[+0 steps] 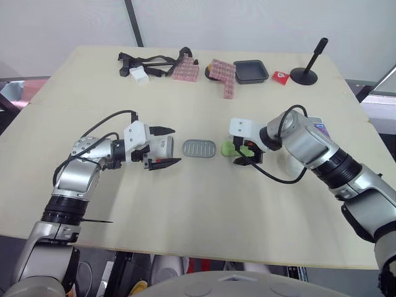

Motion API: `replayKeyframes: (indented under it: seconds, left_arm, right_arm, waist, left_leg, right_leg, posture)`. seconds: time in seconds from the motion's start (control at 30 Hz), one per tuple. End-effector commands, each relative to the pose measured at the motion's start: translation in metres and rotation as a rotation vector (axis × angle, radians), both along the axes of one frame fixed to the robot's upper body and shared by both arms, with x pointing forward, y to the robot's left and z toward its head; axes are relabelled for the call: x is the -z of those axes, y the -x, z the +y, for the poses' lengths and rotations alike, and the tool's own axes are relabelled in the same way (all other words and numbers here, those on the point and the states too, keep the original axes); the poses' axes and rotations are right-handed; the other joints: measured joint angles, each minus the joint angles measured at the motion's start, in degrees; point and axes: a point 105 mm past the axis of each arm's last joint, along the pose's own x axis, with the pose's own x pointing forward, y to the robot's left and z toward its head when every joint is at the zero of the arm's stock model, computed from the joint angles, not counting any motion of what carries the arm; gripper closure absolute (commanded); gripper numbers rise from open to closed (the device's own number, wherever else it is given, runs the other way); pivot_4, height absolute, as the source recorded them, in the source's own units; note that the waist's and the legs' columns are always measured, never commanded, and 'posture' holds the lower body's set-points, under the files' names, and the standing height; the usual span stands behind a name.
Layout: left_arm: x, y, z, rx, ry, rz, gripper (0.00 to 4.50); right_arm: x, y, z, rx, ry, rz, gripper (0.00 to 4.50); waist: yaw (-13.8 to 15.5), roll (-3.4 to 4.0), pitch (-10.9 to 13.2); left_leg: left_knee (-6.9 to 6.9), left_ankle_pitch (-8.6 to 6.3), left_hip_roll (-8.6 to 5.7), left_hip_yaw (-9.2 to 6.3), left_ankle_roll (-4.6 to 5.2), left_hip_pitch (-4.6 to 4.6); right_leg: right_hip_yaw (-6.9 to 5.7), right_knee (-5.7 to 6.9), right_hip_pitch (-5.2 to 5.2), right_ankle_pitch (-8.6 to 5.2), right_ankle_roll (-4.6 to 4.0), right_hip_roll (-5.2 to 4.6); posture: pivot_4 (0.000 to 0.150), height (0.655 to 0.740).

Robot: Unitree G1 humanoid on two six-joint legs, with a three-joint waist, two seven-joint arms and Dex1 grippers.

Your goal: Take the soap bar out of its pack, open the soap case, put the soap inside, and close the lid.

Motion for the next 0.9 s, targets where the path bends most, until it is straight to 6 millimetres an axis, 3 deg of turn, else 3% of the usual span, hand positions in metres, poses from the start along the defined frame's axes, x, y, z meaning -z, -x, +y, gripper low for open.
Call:
replayKeyframes:
  seconds: [0.03, 0.9]
  left_arm:
    - [-0.0106, 0.0014, 0.0015, 0.004, -0.007, -0.052, 0.01]
    - [-0.0107, 0.0014, 0.0015, 0.004, -0.007, -0.052, 0.01]
  right_arm:
    - [-0.0121, -0.004, 0.0006, -0.004, -0.015, -0.042, 0.0]
    - [-0.0121, -0.004, 0.0006, -0.004, -0.015, -0.042, 0.0]
  waist:
    - [0.0, 0.0, 0.0]
    - [0.0, 0.0, 0.0]
  left_leg:
    - [0.0, 0.0, 0.0, 0.0, 0.0, 0.0]
    - [0.01, 0.0, 0.0, 0.0, 0.0, 0.0]
  right_leg:
    - [0.0, 0.0, 0.0, 0.0, 0.0, 0.0]
    - [-0.01, 0.02, 0.0, 0.0, 0.0, 0.0]
  posture:
    - [0.15, 0.74]
    - [0.15, 0.74]
